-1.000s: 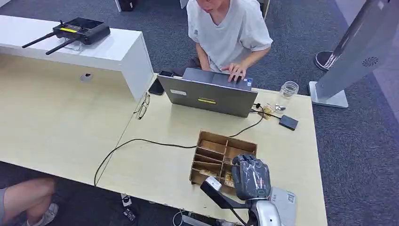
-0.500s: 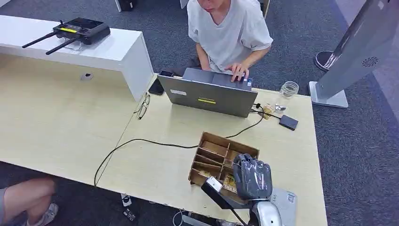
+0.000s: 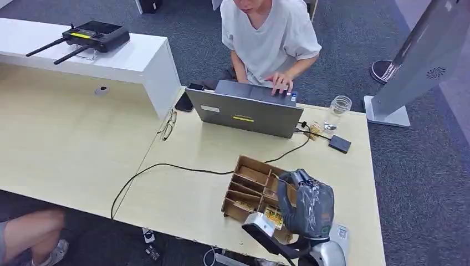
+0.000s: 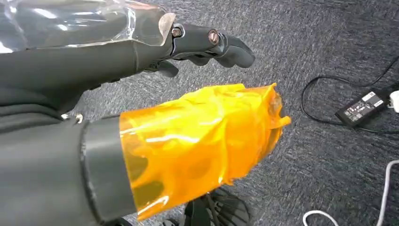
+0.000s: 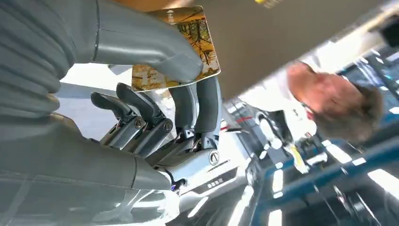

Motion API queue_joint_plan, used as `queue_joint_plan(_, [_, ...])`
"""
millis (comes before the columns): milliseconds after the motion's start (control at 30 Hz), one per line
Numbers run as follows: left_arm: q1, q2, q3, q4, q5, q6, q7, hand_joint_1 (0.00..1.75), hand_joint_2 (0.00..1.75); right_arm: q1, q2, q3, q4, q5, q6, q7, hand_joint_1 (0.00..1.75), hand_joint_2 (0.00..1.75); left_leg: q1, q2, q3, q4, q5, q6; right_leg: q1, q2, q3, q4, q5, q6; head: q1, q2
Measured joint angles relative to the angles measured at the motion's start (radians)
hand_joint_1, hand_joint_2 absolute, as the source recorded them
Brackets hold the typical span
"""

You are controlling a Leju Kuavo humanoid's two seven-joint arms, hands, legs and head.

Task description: Pass the card to the sensor for recognition and then transmit it.

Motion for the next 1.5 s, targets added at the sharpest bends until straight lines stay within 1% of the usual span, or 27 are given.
queue_joint_plan(100, [0.000, 0.000, 0.000, 0.000, 0.004, 0.000, -0.002, 0.00, 0.00, 0.005, 0.000, 0.000, -0.046, -0.025, -0.016, -0.026, 1.75, 1.75, 0.000, 0.000, 0.000, 0.000, 0.000, 0.000, 0.000, 0.000, 0.000, 0.000, 0.000, 0.000, 0.000, 0.000])
queue_joint_plan(233, [0.000, 0.000, 0.000, 0.000, 0.005, 0.000, -0.003, 0.00, 0.00, 0.011, -0.002, 0.000, -0.086, -0.029, -0.017, -0.028, 1.75, 1.75, 0.000, 0.000, 0.000, 0.000, 0.000, 0.000, 0.000, 0.000, 0.000, 0.000, 0.000, 0.000, 0.000, 0.000])
queue_joint_plan(467, [0.000, 0.000, 0.000, 0.000, 0.005, 0.000, -0.003, 0.00, 0.00, 0.014, -0.004, 0.000, -0.108, -0.033, -0.017, -0.029, 1.75, 1.75, 0.000, 0.000, 0.000, 0.000, 0.000, 0.000, 0.000, 0.000, 0.000, 0.000, 0.000, 0.000, 0.000, 0.000])
queue_joint_plan(567, [0.000, 0.000, 0.000, 0.000, 0.010, 0.000, -0.003, 0.00, 0.00, 0.014, -0.006, 0.000, -0.115, -0.063, -0.025, -0.058, 1.75, 1.75, 0.000, 0.000, 0.000, 0.000, 0.000, 0.000, 0.000, 0.000, 0.000, 0.000, 0.000, 0.000, 0.000, 0.000])
queue_joint_plan(733, [0.000, 0.000, 0.001, 0.000, 0.018, 0.003, -0.006, 0.00, 0.00, 0.011, -0.007, 0.002, -0.155, -0.178, -0.027, -0.121, 1.75, 1.75, 0.000, 0.000, 0.000, 0.000, 0.000, 0.000, 0.000, 0.000, 0.000, 0.000, 0.000, 0.000, 0.000, 0.000])
queue_joint_plan(933, [0.000, 0.000, 0.002, 0.000, 0.017, 0.006, -0.008, 0.00, 0.00, -0.022, -0.007, 0.011, -0.179, -0.236, -0.008, -0.150, 1.75, 1.75, 0.000, 0.000, 0.000, 0.000, 0.000, 0.000, 0.000, 0.000, 0.000, 0.000, 0.000, 0.000, 0.000, 0.000])
queue_joint_plan(1167, [0.000, 0.000, 0.002, 0.000, 0.011, 0.007, -0.008, 0.00, 0.00, -0.074, 0.002, 0.031, -0.184, -0.257, 0.011, -0.152, 1.75, 1.75, 0.000, 0.000, 0.000, 0.000, 0.000, 0.000, 0.000, 0.000, 0.000, 0.000, 0.000, 0.000, 0.000, 0.000])
queue_joint_plan(1300, [0.000, 0.000, 0.002, 0.000, 0.006, 0.007, -0.008, 0.00, 0.00, -0.102, 0.011, 0.039, -0.184, -0.255, 0.037, -0.147, 1.75, 1.75, 0.000, 0.000, 0.000, 0.000, 0.000, 0.000, 0.000, 0.000, 0.000, 0.000, 0.000, 0.000, 0.000, 0.000])
queue_joint_plan(1500, [-0.001, 0.001, 0.001, 0.000, -0.009, 0.006, -0.008, 0.00, 0.00, -0.145, 0.031, 0.060, -0.158, -0.229, 0.100, -0.094, 1.75, 1.75, 0.000, 0.000, 0.000, 0.000, 0.000, 0.000, 0.000, 0.000, 0.000, 0.000, 0.000, 0.000, 0.000, 0.000])
